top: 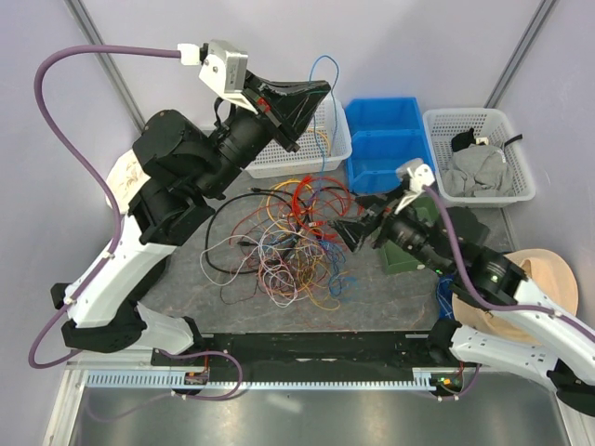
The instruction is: Untangle the cables
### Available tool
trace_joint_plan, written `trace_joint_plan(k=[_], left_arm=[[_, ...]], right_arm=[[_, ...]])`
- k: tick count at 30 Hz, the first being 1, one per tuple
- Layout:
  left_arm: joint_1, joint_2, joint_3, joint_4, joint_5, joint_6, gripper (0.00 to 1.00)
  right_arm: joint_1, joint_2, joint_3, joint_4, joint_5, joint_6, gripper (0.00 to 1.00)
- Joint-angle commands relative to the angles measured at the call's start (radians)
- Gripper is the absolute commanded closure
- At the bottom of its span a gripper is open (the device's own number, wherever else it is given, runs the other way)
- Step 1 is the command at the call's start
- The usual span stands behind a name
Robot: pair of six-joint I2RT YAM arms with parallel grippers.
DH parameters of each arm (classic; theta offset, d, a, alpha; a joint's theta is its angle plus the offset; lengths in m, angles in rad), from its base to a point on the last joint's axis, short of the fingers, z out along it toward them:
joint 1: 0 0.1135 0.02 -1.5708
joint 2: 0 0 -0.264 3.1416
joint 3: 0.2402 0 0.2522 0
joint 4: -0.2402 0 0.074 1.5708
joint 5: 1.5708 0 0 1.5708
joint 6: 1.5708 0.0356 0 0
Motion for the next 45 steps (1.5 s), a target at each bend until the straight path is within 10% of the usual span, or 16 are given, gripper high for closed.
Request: trace_joint_plan(k=[1,21,27,30,32,45], left_arm=[[0.000,0.010,0.052,0.007,0.035,0.039,0.98],[0.000,-0.010,0.014,-0.003,0.015,0.062,0.98],[0.000,-0.056,-0.060,0.024,-0.068,0.105,0.98],[0.000,-0.117,-0.179,0.084,-0.172,0.113,0.56],[0.000,-0.177,-0.288,0.133,-0.305,0.108,0.02],[0.003,-0.693,-1.101,0.386,-0.706,-0.165,0.00]], right_arm=[[0.003,0.056,-0.031,0.111,-0.035,-0.009,0.09],[0.004,0.286,0.131,0.200,-0.029,-0.049,1.00],[0.003,0.282,0.255,0.143,0.044,-0.092,1.00],[0.003,0.291,0.337,0.080,0.138,-0.119,1.00],[0.003,0.306,0.390,0.028,0.192,-0.135,1.00],[0.003,0.464,0.800,-0.182,0.353,-0.178,1.00]])
